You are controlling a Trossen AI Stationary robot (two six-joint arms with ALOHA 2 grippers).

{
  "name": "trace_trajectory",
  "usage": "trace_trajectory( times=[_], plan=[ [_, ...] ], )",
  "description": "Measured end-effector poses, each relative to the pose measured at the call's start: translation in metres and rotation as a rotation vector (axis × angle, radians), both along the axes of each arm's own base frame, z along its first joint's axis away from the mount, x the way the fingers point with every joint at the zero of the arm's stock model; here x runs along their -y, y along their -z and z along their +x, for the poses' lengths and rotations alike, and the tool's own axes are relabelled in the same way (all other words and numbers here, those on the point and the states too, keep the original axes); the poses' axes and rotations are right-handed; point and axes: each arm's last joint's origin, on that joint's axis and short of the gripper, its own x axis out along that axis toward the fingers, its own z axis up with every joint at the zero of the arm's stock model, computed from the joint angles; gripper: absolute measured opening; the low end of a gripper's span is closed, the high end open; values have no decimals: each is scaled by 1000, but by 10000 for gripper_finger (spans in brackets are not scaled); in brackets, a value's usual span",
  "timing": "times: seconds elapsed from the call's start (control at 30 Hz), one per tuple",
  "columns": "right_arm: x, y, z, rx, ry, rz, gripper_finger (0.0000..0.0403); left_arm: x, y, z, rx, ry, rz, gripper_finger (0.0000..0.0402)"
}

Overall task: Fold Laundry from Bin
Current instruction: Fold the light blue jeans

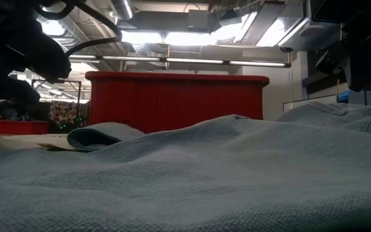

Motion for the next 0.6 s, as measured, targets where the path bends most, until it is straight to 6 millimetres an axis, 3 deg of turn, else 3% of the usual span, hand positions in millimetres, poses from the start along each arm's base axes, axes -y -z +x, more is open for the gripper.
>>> trace_trajectory(
  times=[0.17,0.33,0.6],
  plan=[
    [0,0,0,0,0,0,179,1,-1,1,1,-17,-15,17],
    [0,0,0,1,0,0,179,9,-18,13,41,-1,-98,12],
    [0,0,0,5,0,1,179,12,-64,45,219,-2,-173,9]
  ],
)
